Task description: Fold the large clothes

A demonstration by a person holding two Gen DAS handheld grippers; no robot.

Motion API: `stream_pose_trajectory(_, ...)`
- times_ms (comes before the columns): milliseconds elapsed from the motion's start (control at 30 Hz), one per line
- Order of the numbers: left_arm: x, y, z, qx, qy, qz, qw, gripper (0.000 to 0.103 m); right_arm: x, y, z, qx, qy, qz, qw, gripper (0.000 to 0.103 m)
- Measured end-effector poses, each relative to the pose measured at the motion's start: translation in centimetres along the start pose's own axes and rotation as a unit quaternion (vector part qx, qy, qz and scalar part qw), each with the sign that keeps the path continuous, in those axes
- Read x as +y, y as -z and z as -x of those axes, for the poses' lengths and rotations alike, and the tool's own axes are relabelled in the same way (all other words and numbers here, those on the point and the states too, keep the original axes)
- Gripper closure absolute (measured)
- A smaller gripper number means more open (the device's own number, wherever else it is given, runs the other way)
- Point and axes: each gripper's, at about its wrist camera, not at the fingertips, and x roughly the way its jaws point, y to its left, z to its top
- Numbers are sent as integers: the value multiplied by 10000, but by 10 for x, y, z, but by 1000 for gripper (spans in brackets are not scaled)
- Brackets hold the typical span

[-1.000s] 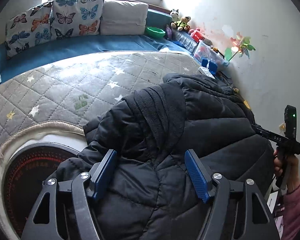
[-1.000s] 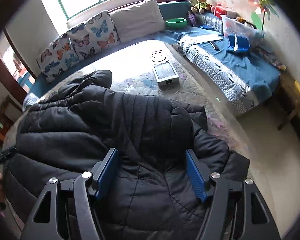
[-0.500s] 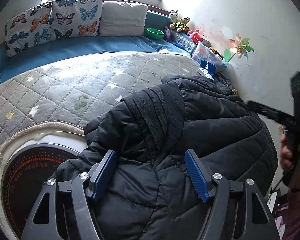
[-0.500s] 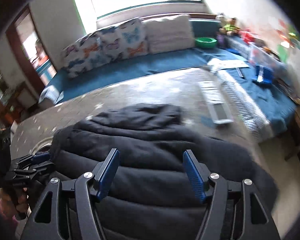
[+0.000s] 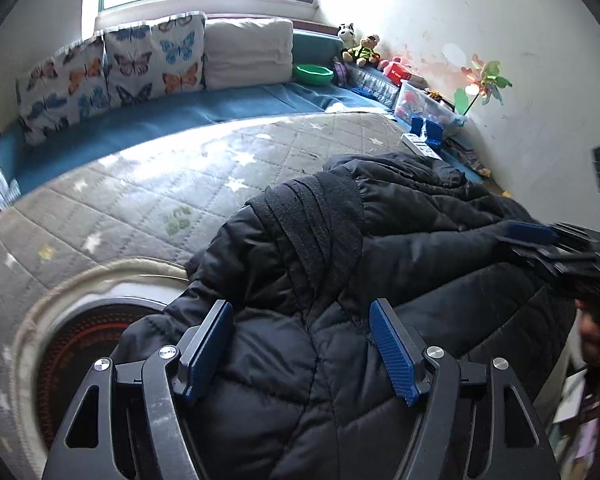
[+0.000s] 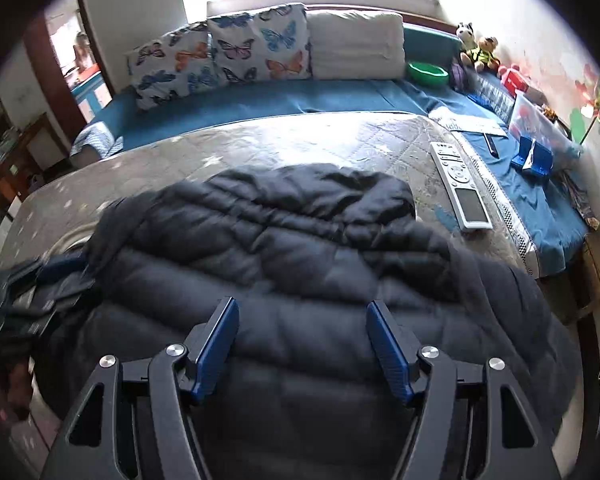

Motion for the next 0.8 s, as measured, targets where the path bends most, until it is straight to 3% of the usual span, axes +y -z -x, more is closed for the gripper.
stream_pose_trajectory(233, -26, 25, 37, -278, -376, -425, 9980, 27, 7, 45, 31, -169, -14, 135, 9998, 30)
stream_pose_trajectory(567, -42, 73, 76, -383, -493, -801, 9948, 27, -3, 94, 56, -559, 377, -125, 9976, 30)
stream_pose_trajectory(667, -41, 83, 79, -317, -486, -758, 9954, 26, -17, 103, 47, -454, 557, -374, 9967, 30)
stream_pose_trajectory(800, -40, 90, 89, -282, -504, -603, 9965, 26, -22, 106, 50, -427, 491, -633, 9959, 30)
